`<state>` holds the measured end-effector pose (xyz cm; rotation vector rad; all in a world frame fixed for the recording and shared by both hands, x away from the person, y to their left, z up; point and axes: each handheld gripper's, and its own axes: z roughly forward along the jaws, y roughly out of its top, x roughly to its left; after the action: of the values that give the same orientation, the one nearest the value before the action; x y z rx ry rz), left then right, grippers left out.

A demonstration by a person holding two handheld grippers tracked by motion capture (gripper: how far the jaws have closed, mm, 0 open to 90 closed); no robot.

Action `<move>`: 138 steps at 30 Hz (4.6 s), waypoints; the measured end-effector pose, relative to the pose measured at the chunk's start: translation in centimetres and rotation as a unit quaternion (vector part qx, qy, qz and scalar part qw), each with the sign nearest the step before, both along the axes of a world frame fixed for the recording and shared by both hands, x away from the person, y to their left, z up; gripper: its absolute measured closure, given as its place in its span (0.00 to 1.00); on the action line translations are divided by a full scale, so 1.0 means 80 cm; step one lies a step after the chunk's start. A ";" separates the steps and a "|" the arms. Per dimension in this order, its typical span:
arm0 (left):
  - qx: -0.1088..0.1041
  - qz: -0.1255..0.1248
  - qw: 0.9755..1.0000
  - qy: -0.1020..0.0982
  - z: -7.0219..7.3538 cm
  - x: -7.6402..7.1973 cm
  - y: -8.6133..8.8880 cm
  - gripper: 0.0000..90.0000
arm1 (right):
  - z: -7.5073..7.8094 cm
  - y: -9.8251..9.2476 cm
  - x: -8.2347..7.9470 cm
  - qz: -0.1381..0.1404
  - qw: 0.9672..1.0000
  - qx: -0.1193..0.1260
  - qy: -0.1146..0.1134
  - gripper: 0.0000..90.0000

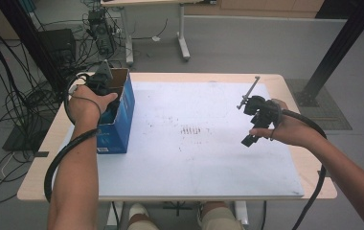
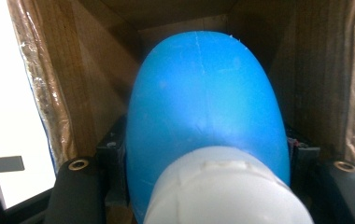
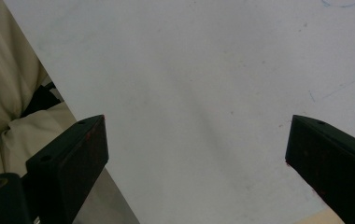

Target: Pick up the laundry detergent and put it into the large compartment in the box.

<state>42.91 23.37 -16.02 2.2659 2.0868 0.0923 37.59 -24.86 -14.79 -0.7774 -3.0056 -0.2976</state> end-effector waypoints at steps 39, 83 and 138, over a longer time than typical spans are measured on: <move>-0.014 0.007 1.000 -0.001 0.008 -0.001 0.009 0.37 | 0.001 0.002 0.002 0.001 1.000 0.001 0.000 0.06; -0.027 -0.111 0.992 -0.046 0.106 -0.044 -0.078 0.15 | 0.011 0.015 0.007 -0.004 1.000 0.007 -0.009 0.06; -0.048 -0.227 0.972 -0.022 0.091 -0.047 -0.169 0.12 | 0.010 0.007 0.017 -0.023 1.000 0.006 -0.010 0.06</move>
<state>39.14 9.85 -8.72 2.5809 1.4660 0.0179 38.93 -24.30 -13.98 -0.8497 -3.0037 -0.3258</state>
